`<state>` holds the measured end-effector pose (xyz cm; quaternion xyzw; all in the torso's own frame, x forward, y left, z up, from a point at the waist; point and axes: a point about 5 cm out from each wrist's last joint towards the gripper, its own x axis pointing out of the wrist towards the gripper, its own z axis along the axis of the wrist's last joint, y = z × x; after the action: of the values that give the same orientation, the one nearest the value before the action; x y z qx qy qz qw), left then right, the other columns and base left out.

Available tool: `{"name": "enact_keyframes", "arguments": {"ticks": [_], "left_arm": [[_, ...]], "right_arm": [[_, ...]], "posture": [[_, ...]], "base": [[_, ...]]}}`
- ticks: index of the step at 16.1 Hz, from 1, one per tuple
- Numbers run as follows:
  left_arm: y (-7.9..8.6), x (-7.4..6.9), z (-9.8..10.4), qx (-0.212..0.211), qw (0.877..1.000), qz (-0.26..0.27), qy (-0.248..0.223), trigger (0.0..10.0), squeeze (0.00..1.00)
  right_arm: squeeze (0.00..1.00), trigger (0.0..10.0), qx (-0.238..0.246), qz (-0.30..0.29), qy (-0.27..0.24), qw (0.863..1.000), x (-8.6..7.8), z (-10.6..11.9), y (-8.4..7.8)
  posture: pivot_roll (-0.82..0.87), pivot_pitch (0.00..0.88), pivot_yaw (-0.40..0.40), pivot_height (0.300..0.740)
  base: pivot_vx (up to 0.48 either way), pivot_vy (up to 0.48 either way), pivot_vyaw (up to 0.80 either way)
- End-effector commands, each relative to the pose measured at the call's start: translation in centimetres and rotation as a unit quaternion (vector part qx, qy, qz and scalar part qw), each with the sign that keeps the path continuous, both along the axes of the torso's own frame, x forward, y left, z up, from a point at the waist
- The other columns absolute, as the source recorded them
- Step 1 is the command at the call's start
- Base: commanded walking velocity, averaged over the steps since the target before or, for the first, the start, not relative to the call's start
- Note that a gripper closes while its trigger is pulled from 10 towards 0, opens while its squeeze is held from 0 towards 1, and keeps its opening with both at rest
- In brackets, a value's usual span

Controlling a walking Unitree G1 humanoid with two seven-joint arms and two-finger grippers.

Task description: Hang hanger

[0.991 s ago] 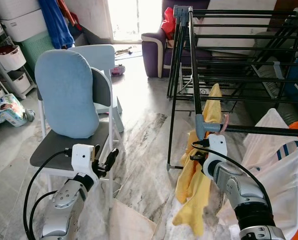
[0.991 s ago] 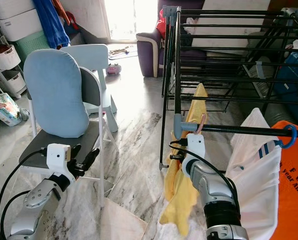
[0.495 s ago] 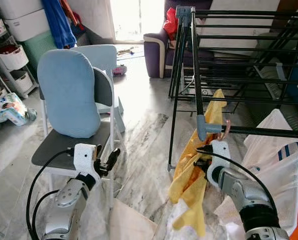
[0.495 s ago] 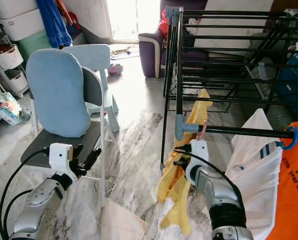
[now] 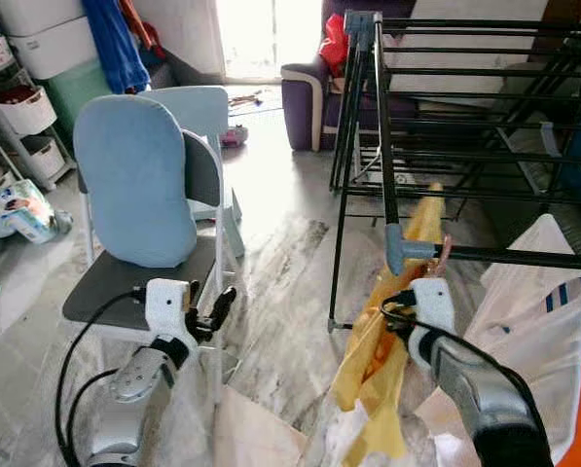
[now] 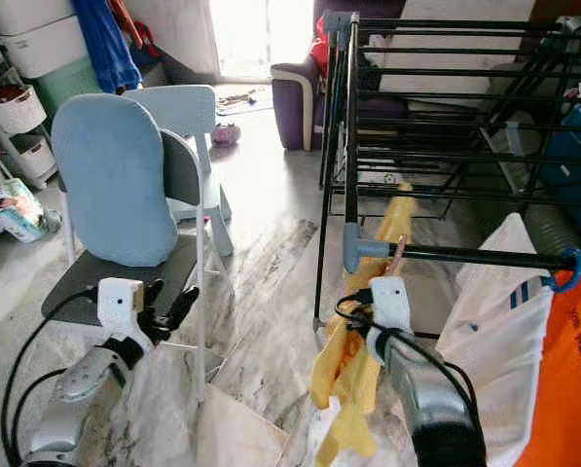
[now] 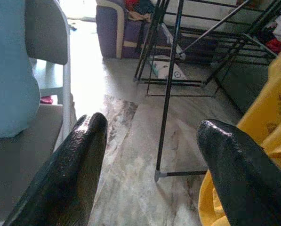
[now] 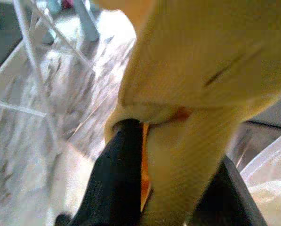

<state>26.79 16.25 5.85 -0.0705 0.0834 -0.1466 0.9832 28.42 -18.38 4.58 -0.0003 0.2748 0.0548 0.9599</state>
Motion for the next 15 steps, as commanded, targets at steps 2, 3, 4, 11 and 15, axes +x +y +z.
{"name": "enact_keyframes", "arguments": {"ticks": [2,3,4,11,15], "left_arm": [[0.2,0.0,0.4,-0.003,1.000,0.002,-0.002,10.0,0.00],[-0.1,-0.2,0.4,-0.028,0.999,-0.019,0.015,10.0,0.00],[-0.2,-0.3,0.6,-0.031,0.999,-0.026,0.013,10.0,0.00],[0.7,-1.6,2.0,-0.035,0.999,0.016,-0.003,10.0,0.00],[1.3,-2.2,1.3,-0.059,0.997,0.051,0.007,10.0,0.00]], "right_arm": [[1.00,10.0,-0.031,-0.006,-0.055,0.998,-0.6,1.2,0.1],[1.00,10.0,-0.041,-0.016,-0.069,0.997,-0.9,1.5,-0.1],[1.00,10.0,-0.048,-0.021,-0.078,0.996,-0.9,1.7,-0.3],[1.00,10.0,-0.053,-0.046,-0.113,0.991,-1.5,3.0,0.1],[1.00,10.0,-0.057,-0.059,-0.126,0.989,-1.6,3.6,-0.8]], "posture": [[-0.14,0.000,0.045,0.740],[-0.14,0.000,0.045,0.740],[-0.14,0.000,0.047,0.740],[-0.13,0.000,0.043,0.740],[-0.13,0.000,0.038,0.740]], "base": [[0.000,0.000,0.00],[0.000,0.000,0.00],[0.000,0.000,0.00],[0.000,0.000,0.00],[0.000,0.000,0.00]]}}
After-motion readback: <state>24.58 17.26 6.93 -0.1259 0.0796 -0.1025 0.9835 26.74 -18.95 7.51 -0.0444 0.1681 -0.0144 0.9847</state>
